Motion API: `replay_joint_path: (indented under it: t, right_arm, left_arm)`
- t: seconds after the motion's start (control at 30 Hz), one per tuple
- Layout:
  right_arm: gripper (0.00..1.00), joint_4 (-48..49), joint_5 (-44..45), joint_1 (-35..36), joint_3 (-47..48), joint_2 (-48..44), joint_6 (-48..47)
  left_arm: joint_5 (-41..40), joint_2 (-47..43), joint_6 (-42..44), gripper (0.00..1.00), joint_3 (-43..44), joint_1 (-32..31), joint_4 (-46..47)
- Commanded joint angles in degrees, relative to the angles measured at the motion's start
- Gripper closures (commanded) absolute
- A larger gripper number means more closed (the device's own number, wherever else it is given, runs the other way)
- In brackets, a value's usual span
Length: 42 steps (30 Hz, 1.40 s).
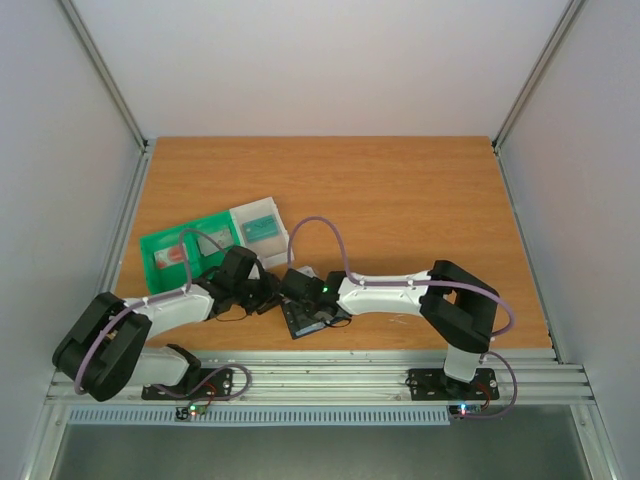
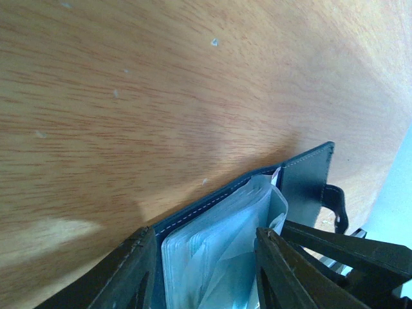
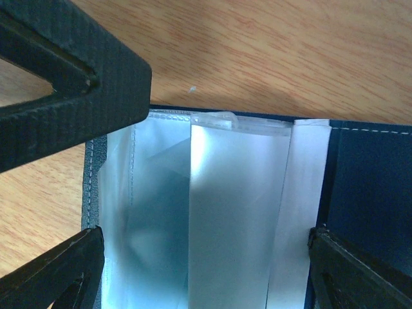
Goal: Take the credit cards out of the card holder
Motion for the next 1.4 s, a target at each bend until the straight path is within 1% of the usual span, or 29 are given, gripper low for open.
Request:
replay_joint_path:
  t: [0.0,0.1,0.17,0.27,0.4,0.7,0.8,0.93,1.07,1.17,1.37]
  right_arm:
    - [0.14,-1.54,2.35,0.73,1.57,2.00,0.89]
    - [0.16,-2.86,4.09,0.82,1.97,2.70,1.10]
    - [0.19,-3.35,4.94,0.82,1.88,2.85,1.23]
    - [0.27,-2.25,4.95,0.82,0.64,2.25,1.34]
    - [0.43,-1.11,5.18,0.82,-0.58,0.93,1.83]
    - [0.58,0.74,5.36,0.69,-2.42,-0.88,2.80]
    - [0.62,2.37,4.60,0.27,-3.84,-2.39,3.52]
    - [0.66,8.11,-0.81,-1.44,-7.32,-4.95,4.87]
    - [0.69,14.43,-6.27,-3.61,-11.64,-6.92,6.37]
    - [0.71,19.21,-10.82,-5.58,-14.57,-7.94,8.33]
    - [0.72,25.17,-15.29,-8.62,-18.87,-9.01,10.49]
  left_arm:
    - [-0.36,-0.87,1.39,0.56,-0.64,-0.24,0.89]
    - [-0.36,-1.21,1.30,0.56,-0.87,-0.28,0.91]
    - [-0.32,-1.51,1.37,0.56,-0.96,-0.28,0.74]
    - [-0.34,-2.10,1.39,0.56,-0.88,-0.28,0.29]
    - [-0.66,-3.03,1.71,0.56,-0.70,-0.27,-1.44]
    - [-0.73,-3.52,1.68,0.56,-0.46,-0.27,-2.17]
    - [0.07,-4.20,1.40,0.56,-0.36,-0.28,-2.01]
    - [1.80,-4.64,0.27,0.56,-0.46,-0.28,-0.68]
    - [3.74,-3.79,-1.57,0.56,-0.87,-0.28,4.37]
    - [5.31,-2.41,-2.66,0.53,-0.90,-0.26,7.69]
    - [6.36,1.22,-5.63,0.51,-1.33,-0.29,13.34]
